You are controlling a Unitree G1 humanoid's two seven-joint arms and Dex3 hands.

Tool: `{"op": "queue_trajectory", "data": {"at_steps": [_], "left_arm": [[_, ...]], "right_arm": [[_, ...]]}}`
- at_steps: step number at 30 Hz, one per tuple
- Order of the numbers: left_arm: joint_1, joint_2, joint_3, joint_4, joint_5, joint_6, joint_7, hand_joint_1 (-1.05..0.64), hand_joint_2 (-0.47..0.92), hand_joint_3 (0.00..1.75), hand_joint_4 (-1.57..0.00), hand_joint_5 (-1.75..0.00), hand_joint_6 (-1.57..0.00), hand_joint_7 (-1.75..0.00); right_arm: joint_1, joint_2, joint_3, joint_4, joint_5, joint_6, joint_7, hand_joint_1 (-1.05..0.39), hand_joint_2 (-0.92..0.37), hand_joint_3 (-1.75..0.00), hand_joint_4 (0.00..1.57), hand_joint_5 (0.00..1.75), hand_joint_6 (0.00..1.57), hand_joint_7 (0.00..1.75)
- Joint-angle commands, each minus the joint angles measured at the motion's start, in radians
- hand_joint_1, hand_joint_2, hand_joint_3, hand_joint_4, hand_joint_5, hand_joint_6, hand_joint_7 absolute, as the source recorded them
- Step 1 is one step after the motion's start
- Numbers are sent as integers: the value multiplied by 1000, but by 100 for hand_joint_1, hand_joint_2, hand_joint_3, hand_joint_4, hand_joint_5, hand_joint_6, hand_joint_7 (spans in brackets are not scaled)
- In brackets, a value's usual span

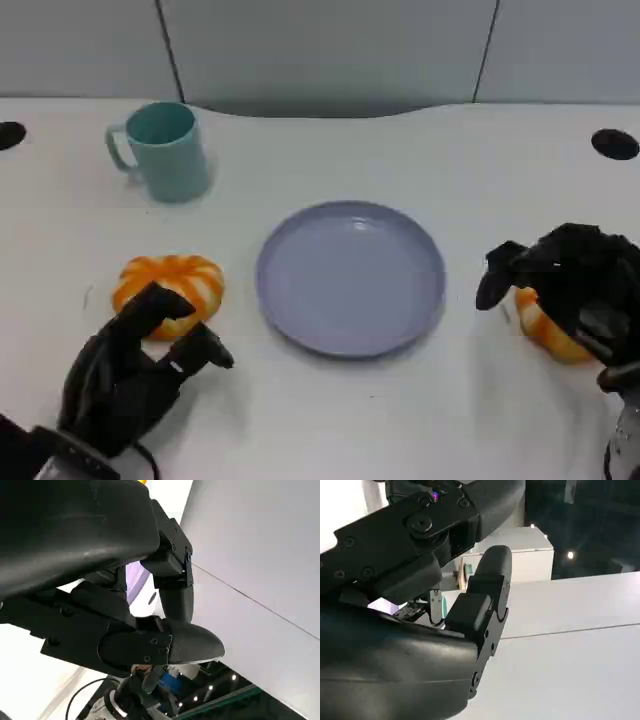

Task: Grasp the bread from the table and place it into the plate.

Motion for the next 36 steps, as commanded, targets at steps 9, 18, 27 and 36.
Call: {"op": "queue_trajectory", "data": {"at_steps": [9,18,27,36], "left_arm": [[-17,16,6,29,10,-33,-3,-92,92,35,-54,-153,-57,-123],[-22,21,2,28,16,-21,7,-87,92,34,-53,-151,-54,-124],[16,2,-6,-59,37,-109,39,-79,92,28,-54,-142,-55,-113],[97,107,-118,-454,309,-444,173,-93,92,9,-30,-85,-42,-42]], "right_arm": [[-28,-21,-12,27,-6,-6,11,-44,-80,0,75,127,108,34],[-36,-24,-15,42,-7,-15,18,-45,-80,0,74,127,108,32],[-35,-18,-5,22,-21,-12,1,-45,-80,0,74,128,108,31],[-38,-8,-2,14,-35,-26,-40,-47,-79,0,75,128,110,33]]}}
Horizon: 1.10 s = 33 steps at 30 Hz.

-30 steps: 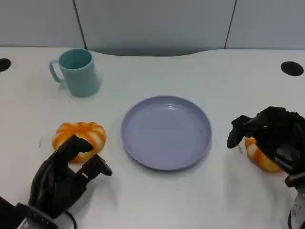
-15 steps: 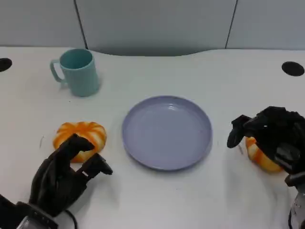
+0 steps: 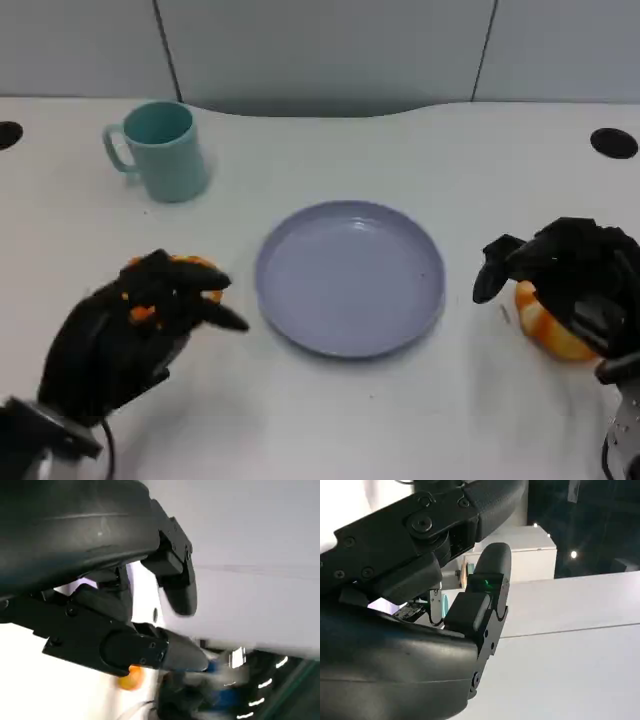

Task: Grasp the bread from the table and place it into the plate.

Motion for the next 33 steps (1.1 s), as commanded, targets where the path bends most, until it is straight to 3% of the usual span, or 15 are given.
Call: {"op": "queue_trajectory", "data": {"at_steps": [1,5,8,13,15,19,22,26,31,32,33], "left_arm": [[-31,122,-13,-101,132,-67,106,-93,90,5,-15,-77,-35,-30],[-127,209,-22,-32,310,-179,259,-92,90,1,-2,-63,-29,-12],[-238,289,-81,159,546,-287,454,-94,91,2,-2,-51,-27,-3],[-332,356,-178,333,698,-310,628,-94,87,0,-1,-44,-25,-1],[-420,370,-285,514,840,-239,755,-93,83,0,0,-40,-23,-1],[-526,361,-415,738,951,-155,902,-91,76,0,-2,-34,-22,-2],[-561,312,-456,857,947,-71,911,-90,76,0,-9,-37,-23,-2],[-575,271,-507,921,952,-7,933,-82,72,0,-26,-42,-30,-4],[-582,251,-565,957,969,73,921,-71,72,0,-32,-42,-30,-3],[-581,248,-569,962,966,83,925,-60,71,0,-39,-44,-34,-3],[-580,245,-569,965,958,89,928,-35,70,0,-58,-41,-49,-5]], "right_arm": [[-12,-3,-2,-9,-2,-10,-9,-47,-79,0,74,128,109,33],[-18,-3,-5,1,-4,-22,-2,-47,-80,-1,74,127,108,33],[-17,-9,1,-12,-7,-9,0,-47,-80,0,72,128,108,35],[-14,-8,1,-20,-3,6,-1,-46,-80,0,72,130,107,36],[-11,-3,-1,-27,3,9,4,-46,-80,0,72,129,107,36],[-6,-1,0,-34,4,17,7,-46,-80,0,72,128,106,36],[11,8,5,-59,2,20,-2,-47,-80,0,73,128,107,35],[8,37,-14,-55,31,-25,38,-46,-85,-1,68,135,102,31],[6,42,-8,-65,21,-39,34,-48,-87,-1,63,148,103,29],[3,42,-8,-64,24,-43,42,-48,-87,0,62,148,103,29],[0,44,-8,-63,26,-44,45,-48,-88,0,61,151,102,30]]}}
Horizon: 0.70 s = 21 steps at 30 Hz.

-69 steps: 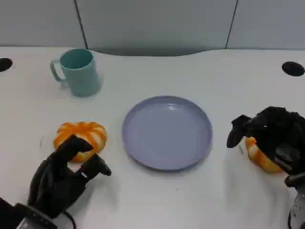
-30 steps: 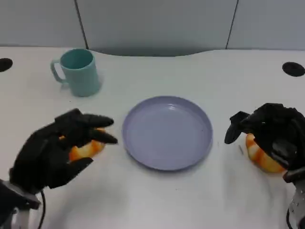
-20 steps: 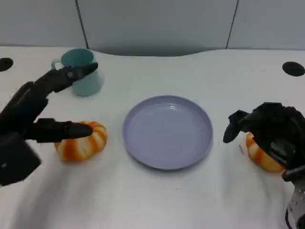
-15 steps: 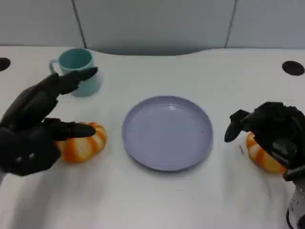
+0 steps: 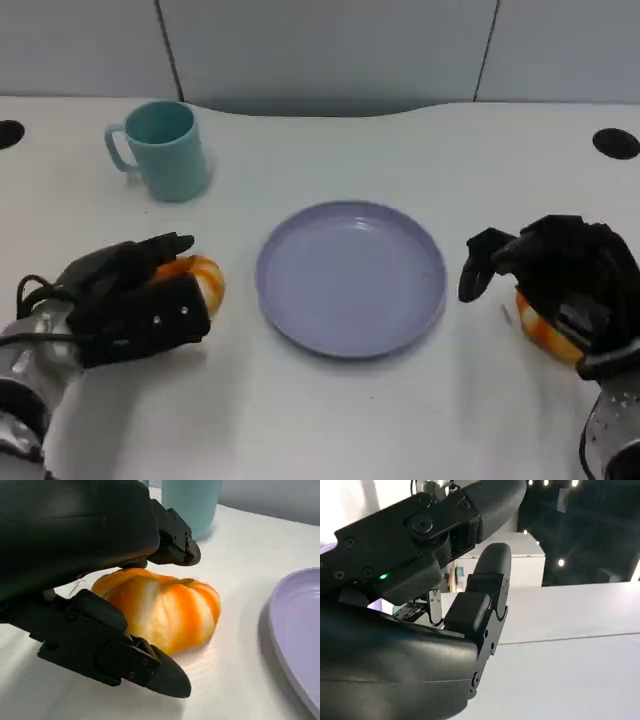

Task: Grasp the bread from the table and place it into the plate.

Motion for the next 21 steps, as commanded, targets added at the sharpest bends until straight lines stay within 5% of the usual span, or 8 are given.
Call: {"op": "queue_trajectory", "data": {"at_steps": [1,3,5,21], "left_arm": [[11,-11,-24,33,-6,45,5,-22,71,0,-74,-32,-62,-4],[8,-13,-13,32,-25,42,20,-6,77,1,-104,-22,-96,-9],[5,-14,0,30,-48,32,28,-1,80,1,-117,-19,-111,-11],[-138,38,57,-28,-125,-201,165,-5,78,0,-128,-21,-122,-9]], "right_arm": [[-7,-9,-5,-12,15,-21,18,-48,-88,0,61,152,102,30],[-12,-6,-7,-7,13,-27,10,-48,-88,0,62,155,103,31],[-14,-5,-7,-5,11,-25,0,-48,-87,0,62,155,104,32],[-123,-12,-50,131,28,-63,58,-44,-91,0,59,161,98,32]]}}
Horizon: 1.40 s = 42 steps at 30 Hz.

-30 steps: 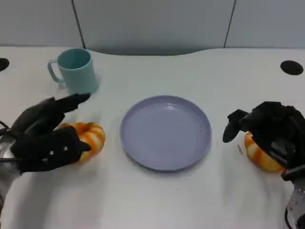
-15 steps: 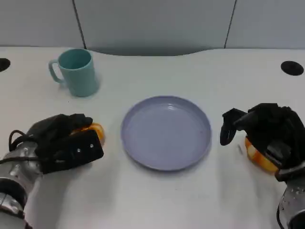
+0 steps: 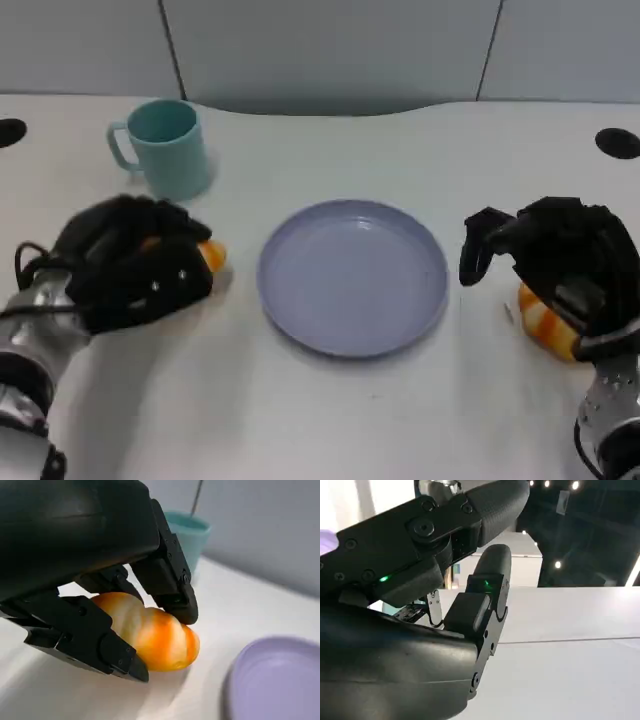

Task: Grasp the bread from the table and place it into the plate.

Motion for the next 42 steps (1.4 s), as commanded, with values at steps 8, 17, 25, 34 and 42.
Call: {"op": "queue_trajectory", "data": {"at_steps": [8,17,25,34,42], "left_arm": [[-122,-20,50,-56,-91,-166,11,-21,78,0,-135,-21,-124,-7],[-101,-161,58,-52,-147,-200,-62,-17,76,1,-134,-14,-123,-3],[-52,-256,41,-44,-148,-240,-117,-14,74,0,-136,-12,-122,-2],[-21,-199,37,-100,-165,-174,-308,-90,89,20,-21,0,-27,0],[159,-132,135,-253,-396,-173,-617,-105,92,69,0,0,0,0]], "right_arm": [[-67,-6,-22,55,5,-53,10,-48,-91,0,59,161,99,33],[-79,39,1,47,-25,-90,-65,-48,-89,0,66,152,103,39],[-29,61,17,-46,-13,-43,-92,-49,-87,0,66,150,99,46],[55,60,57,-192,-14,41,-170,-49,-86,0,68,149,98,50],[82,54,54,-196,32,25,-69,-48,-89,0,60,167,96,45]]}}
